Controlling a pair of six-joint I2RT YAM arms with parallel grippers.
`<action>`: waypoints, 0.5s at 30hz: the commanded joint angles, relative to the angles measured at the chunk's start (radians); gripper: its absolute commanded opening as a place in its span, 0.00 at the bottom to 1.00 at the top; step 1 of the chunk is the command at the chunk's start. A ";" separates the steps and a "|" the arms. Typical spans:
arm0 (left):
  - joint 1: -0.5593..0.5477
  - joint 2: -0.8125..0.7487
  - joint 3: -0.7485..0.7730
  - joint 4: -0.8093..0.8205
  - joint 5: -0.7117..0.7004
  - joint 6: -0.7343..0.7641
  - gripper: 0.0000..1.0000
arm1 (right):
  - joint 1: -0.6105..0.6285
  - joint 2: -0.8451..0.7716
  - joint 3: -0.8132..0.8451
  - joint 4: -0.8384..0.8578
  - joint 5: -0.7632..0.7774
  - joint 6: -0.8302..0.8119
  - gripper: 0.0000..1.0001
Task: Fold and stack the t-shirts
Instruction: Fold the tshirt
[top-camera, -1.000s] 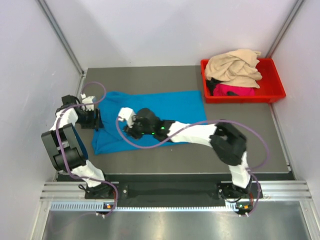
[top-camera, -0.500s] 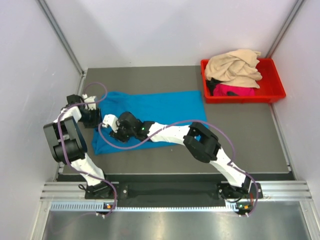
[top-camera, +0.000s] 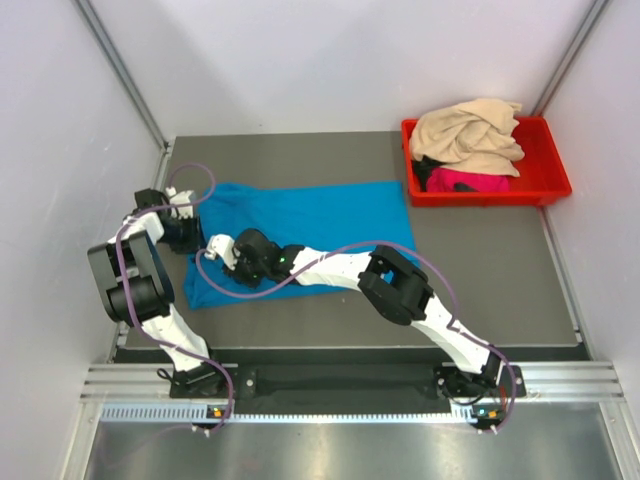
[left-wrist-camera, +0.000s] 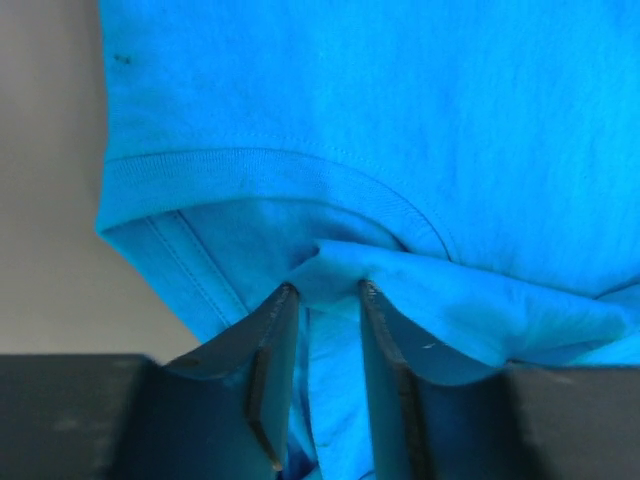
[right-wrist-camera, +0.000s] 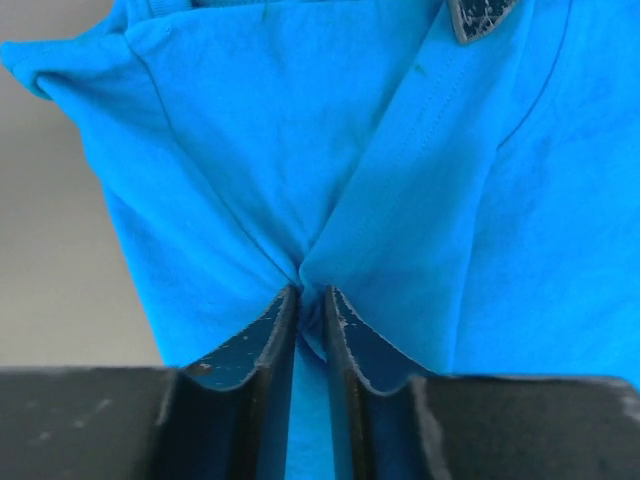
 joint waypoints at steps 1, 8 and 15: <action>-0.004 0.009 0.040 0.041 0.024 -0.015 0.34 | -0.005 -0.023 0.036 0.021 0.019 0.025 0.15; -0.003 -0.007 0.049 0.025 0.032 -0.015 0.22 | -0.025 -0.047 0.029 0.007 0.045 0.034 0.08; -0.001 -0.011 0.050 0.020 0.021 -0.003 0.21 | -0.028 -0.052 0.036 -0.001 0.047 0.040 0.22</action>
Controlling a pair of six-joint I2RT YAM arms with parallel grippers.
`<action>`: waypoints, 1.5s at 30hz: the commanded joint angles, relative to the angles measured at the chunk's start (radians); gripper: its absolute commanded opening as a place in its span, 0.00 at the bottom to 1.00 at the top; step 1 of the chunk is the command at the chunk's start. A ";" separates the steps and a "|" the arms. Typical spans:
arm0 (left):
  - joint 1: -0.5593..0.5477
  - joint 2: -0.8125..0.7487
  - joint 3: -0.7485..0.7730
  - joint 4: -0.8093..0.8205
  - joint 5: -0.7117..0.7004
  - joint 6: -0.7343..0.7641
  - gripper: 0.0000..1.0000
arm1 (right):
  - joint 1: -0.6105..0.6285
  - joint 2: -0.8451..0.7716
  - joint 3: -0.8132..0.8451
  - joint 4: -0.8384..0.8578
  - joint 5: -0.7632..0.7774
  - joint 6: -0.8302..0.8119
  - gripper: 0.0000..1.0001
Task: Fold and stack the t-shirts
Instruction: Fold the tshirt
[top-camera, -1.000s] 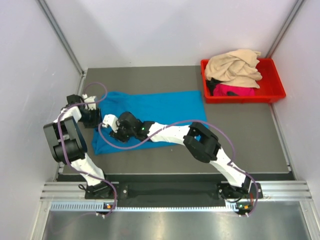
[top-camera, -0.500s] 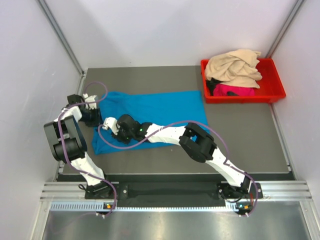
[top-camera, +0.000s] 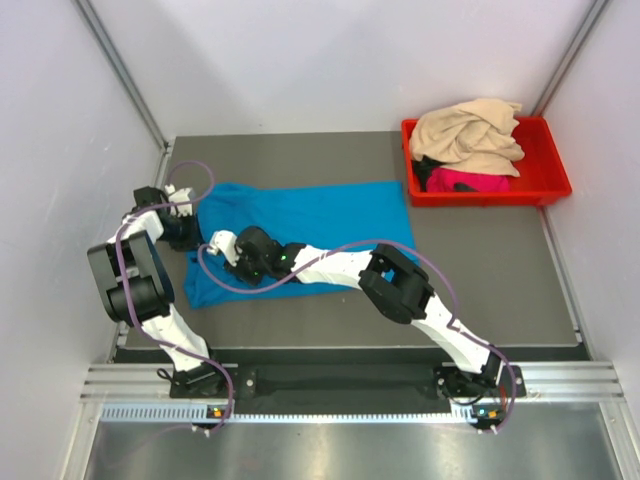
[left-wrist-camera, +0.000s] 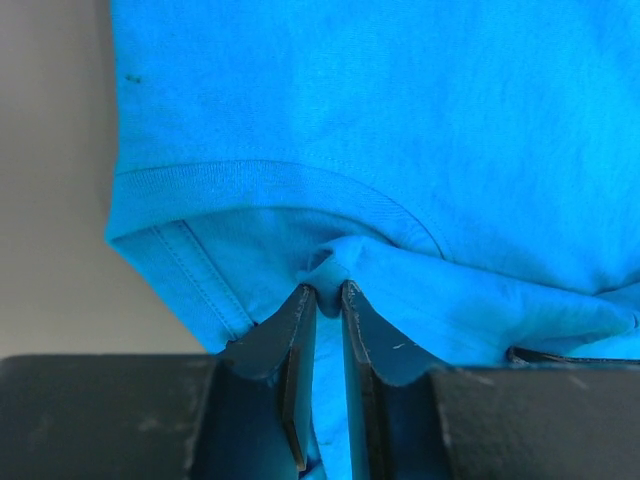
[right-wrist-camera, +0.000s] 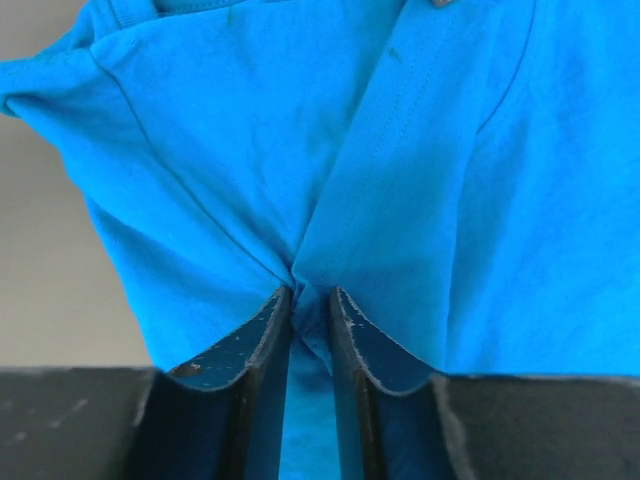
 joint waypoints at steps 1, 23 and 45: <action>-0.002 -0.013 0.033 0.017 0.015 0.010 0.21 | -0.013 -0.050 0.037 -0.002 0.021 0.011 0.21; -0.002 -0.024 0.034 0.021 0.006 0.018 0.19 | -0.022 -0.079 0.078 -0.002 0.027 0.063 0.31; -0.001 -0.035 0.039 0.017 -0.002 0.024 0.13 | -0.033 -0.067 0.088 -0.019 0.021 0.080 0.00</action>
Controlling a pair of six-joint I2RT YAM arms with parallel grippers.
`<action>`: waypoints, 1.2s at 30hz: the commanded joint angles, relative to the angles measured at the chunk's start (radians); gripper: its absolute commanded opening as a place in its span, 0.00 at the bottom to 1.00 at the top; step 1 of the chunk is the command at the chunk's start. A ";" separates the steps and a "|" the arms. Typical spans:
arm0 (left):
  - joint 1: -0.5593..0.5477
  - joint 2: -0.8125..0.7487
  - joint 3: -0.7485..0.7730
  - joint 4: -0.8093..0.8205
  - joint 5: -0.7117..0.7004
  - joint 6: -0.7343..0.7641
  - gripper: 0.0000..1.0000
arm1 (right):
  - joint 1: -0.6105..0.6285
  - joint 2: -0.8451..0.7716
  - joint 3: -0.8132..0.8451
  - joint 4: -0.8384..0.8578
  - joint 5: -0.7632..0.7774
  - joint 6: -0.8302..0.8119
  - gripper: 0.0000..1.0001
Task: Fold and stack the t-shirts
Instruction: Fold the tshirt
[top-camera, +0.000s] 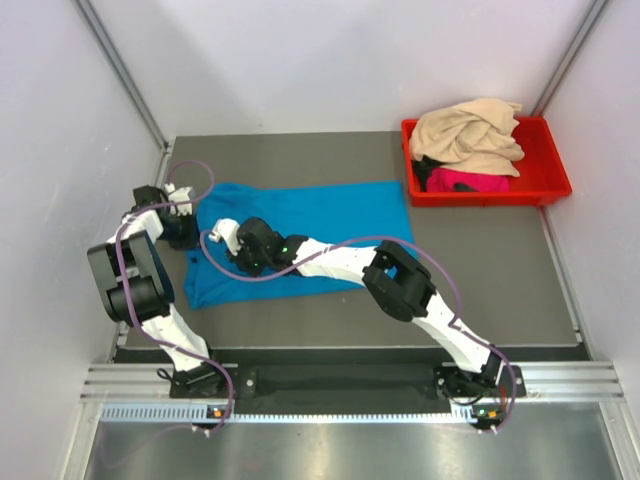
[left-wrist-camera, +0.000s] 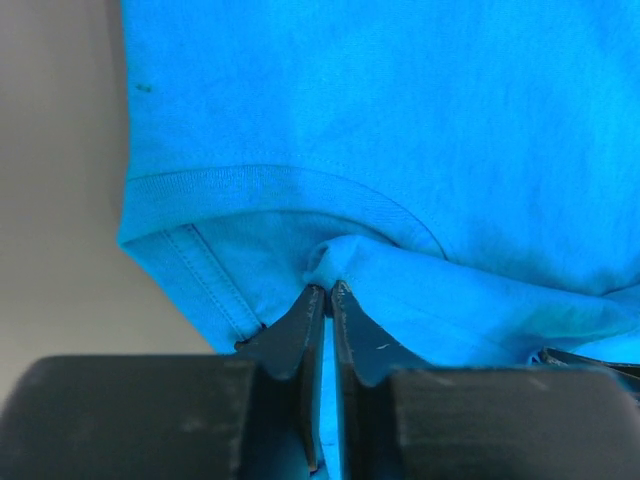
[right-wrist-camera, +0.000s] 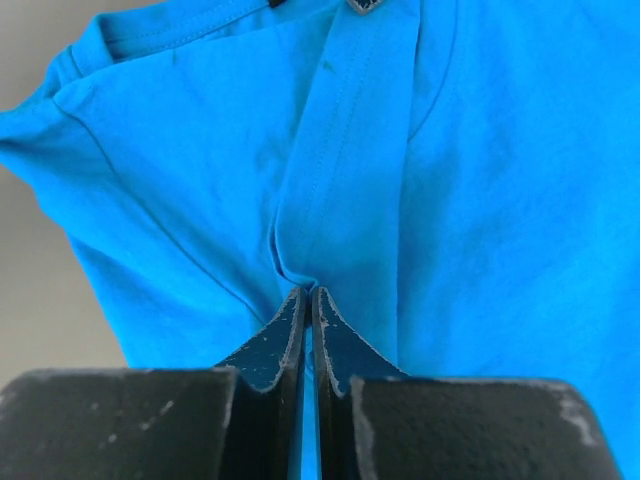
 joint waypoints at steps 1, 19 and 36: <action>-0.002 -0.036 0.033 0.015 0.008 0.011 0.10 | -0.009 -0.061 0.046 0.019 0.002 0.009 0.00; -0.045 0.087 0.192 0.075 0.002 -0.081 0.00 | -0.186 -0.052 -0.017 0.252 0.042 0.271 0.00; -0.060 0.053 0.212 0.186 -0.198 -0.199 0.82 | -0.203 -0.008 0.055 0.189 0.195 0.334 0.32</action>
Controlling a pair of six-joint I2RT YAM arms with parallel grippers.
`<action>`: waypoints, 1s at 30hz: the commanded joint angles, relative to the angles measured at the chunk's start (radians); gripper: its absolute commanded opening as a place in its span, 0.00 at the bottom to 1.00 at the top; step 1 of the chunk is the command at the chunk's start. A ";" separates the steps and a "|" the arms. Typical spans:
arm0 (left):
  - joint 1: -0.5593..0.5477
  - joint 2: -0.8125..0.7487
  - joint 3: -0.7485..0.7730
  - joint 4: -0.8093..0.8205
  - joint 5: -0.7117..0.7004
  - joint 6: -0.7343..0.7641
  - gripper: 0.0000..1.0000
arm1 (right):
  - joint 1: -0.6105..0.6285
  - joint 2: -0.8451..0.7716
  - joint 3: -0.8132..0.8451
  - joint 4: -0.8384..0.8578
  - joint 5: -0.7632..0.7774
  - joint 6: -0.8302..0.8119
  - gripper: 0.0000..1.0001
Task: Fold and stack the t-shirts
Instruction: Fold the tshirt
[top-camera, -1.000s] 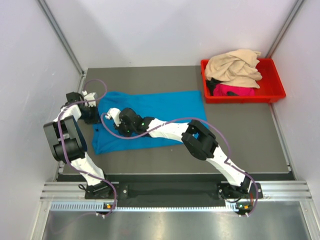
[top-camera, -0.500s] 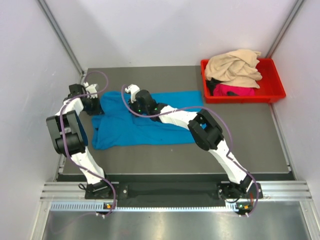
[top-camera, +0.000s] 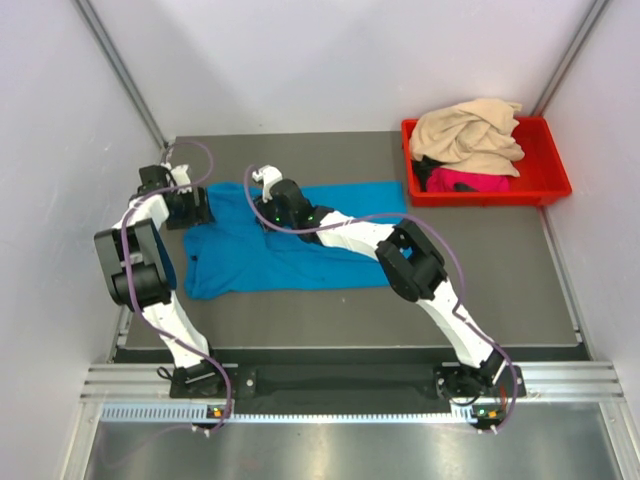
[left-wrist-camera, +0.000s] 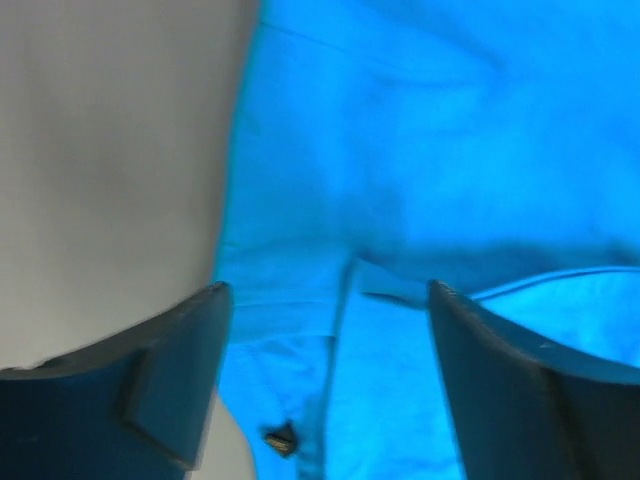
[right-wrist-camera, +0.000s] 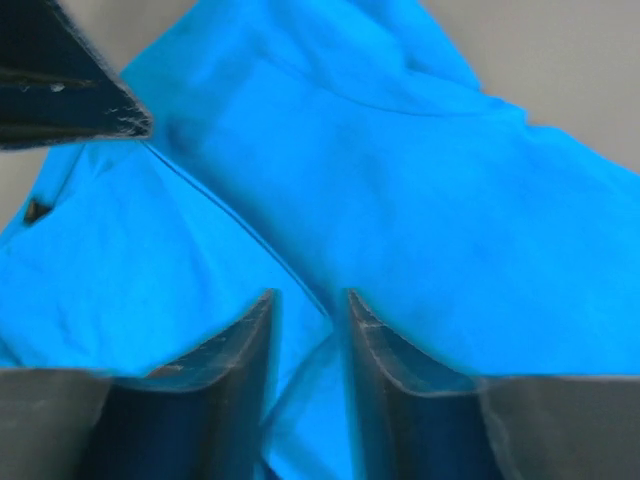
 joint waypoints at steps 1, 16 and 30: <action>0.004 -0.086 0.043 0.090 -0.116 -0.047 0.89 | -0.013 -0.016 0.066 -0.033 0.120 0.038 0.42; -0.016 -0.497 -0.360 -0.361 0.013 0.695 0.81 | -0.209 -0.791 -0.798 -0.328 0.255 0.193 0.53; -0.061 -0.571 -0.609 -0.204 -0.117 0.834 0.99 | -0.370 -1.170 -1.309 -0.418 0.211 0.395 0.55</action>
